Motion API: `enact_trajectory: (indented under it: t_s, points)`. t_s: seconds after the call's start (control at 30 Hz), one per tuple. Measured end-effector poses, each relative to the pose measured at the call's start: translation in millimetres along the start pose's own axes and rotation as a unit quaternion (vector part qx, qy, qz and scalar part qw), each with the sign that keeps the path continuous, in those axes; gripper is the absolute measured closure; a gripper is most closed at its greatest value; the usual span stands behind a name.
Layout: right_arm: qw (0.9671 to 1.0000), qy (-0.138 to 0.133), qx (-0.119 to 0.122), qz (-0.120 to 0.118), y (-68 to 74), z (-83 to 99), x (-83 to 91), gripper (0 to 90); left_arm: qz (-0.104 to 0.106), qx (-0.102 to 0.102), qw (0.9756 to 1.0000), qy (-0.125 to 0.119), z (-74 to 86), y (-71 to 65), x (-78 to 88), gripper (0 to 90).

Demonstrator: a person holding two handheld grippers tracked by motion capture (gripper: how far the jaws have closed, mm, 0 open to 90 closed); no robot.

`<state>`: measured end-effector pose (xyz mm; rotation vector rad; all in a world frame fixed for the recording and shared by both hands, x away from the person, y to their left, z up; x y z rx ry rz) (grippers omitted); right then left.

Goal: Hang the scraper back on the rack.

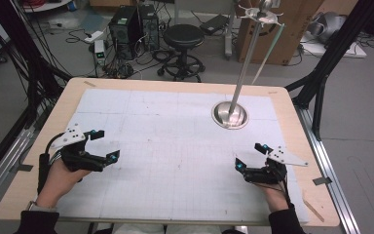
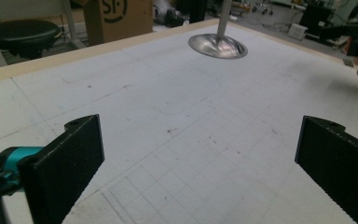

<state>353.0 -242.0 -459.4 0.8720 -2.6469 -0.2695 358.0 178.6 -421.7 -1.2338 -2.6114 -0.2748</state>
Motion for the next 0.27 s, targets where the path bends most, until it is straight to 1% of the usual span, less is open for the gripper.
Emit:
enact_trajectory:
  t_s: [0.07,0.13,0.23,0.27]
  points:
    - [1.0000,0.002,0.007,-0.003,3.6,2.3,-0.1,0.2,-0.004,0.001,1.0000,0.008,5.0,1.2,-0.7,1.7]
    - [0.9998,0.004,0.020,-0.006,8.3,4.5,-0.9,0.2,-0.005,0.000,1.0000,0.008,7.3,1.2,-0.7,1.7]
    - [0.9996,0.008,0.022,-0.013,12.2,7.4,-3.9,0.2,-0.009,-0.003,0.9999,0.005,7.9,0.9,-0.1,1.7]
    - [0.9996,0.008,0.025,-0.013,11.9,7.5,-4.6,0.2,-0.010,-0.004,0.9999,0.007,8.6,0.7,0.0,1.7]
Point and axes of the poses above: each handheld gripper's, and its own axes: x roughly backward along the jaws, z roughly out of its underside, y roughly to its left, the point moved 10 cm from there along -x, roughly forward along the jaws, and after that the axes turned 11 degrees about -x, right-handed, at the moved point
